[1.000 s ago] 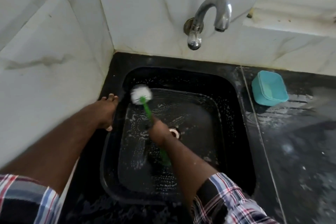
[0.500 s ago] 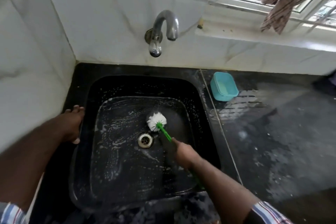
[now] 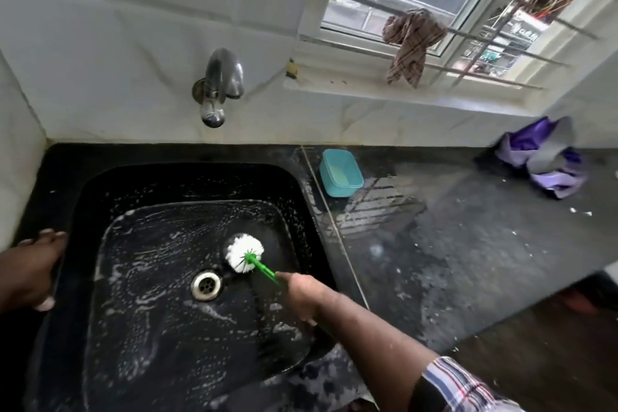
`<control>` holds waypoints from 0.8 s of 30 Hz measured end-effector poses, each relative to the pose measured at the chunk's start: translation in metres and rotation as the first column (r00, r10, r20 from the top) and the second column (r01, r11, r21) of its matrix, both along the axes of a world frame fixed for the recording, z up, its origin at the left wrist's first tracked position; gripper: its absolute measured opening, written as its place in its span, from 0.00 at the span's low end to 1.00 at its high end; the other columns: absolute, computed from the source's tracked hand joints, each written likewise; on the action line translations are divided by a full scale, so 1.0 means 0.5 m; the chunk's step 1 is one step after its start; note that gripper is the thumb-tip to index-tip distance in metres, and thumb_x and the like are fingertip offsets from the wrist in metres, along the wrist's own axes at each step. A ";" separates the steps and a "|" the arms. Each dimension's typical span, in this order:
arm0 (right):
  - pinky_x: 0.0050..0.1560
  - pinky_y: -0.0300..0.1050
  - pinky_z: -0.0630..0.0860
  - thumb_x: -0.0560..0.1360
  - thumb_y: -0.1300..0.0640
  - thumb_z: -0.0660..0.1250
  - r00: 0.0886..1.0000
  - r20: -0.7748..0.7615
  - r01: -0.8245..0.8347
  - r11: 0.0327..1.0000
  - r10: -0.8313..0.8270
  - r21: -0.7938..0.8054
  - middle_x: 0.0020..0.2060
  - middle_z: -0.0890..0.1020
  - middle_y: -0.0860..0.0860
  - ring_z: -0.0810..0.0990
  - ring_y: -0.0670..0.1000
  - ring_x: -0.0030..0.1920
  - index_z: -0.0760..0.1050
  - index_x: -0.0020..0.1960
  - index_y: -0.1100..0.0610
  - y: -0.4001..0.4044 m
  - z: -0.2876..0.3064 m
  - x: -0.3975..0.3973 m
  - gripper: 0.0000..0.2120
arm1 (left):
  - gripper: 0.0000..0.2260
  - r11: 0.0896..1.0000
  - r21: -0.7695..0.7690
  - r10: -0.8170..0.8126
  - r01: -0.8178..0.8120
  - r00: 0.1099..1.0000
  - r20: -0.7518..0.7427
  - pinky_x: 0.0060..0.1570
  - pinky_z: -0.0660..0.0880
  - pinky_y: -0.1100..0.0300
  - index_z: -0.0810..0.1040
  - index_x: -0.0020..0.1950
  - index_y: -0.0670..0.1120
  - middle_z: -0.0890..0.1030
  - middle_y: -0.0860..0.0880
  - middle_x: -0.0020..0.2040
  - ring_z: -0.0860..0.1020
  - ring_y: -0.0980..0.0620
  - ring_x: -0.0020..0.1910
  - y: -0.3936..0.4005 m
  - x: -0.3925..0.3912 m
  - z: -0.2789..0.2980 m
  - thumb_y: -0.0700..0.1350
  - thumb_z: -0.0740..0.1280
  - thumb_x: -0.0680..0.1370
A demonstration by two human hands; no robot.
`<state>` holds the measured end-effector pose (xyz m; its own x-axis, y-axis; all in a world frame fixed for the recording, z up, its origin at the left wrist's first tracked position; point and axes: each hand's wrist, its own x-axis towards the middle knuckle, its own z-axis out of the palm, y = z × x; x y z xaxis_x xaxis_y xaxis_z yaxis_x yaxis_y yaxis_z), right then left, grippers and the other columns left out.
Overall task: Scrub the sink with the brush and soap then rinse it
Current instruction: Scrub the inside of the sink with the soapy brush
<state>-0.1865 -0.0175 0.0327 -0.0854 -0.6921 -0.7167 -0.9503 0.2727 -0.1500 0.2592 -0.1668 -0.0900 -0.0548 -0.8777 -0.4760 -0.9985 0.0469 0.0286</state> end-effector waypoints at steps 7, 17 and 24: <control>0.52 0.37 0.76 0.77 0.58 0.60 0.998 0.025 0.066 0.992 -0.064 -0.112 0.59 0.81 0.52 0.81 0.55 0.56 0.68 0.72 0.42 -0.015 -0.027 0.010 0.25 | 0.55 0.999 -0.039 -0.023 0.025 0.999 0.049 0.69 0.68 0.54 0.56 0.79 0.43 0.62 0.41 0.75 0.67 0.41 0.71 0.040 -0.059 0.129 0.55 0.79 0.58; 0.61 0.49 0.74 0.79 0.53 0.55 0.960 -0.257 0.084 0.988 -0.115 -0.130 0.62 0.79 0.56 0.79 0.59 0.62 0.73 0.68 0.53 -0.018 -0.026 -0.055 0.19 | 0.37 0.997 0.014 0.076 -0.076 0.997 -0.012 0.73 0.62 0.51 0.51 0.80 0.40 0.53 0.37 0.79 0.61 0.39 0.76 0.168 -0.108 0.226 0.45 0.67 0.77; 0.61 0.48 0.74 0.81 0.55 0.55 0.928 -0.348 -0.113 0.990 0.134 0.081 0.65 0.77 0.57 0.77 0.58 0.64 0.67 0.71 0.59 0.088 0.003 -0.022 0.20 | 0.40 0.997 0.008 0.075 -0.075 0.995 0.068 0.74 0.60 0.50 0.47 0.80 0.40 0.49 0.39 0.80 0.58 0.38 0.77 0.147 -0.118 0.218 0.42 0.68 0.76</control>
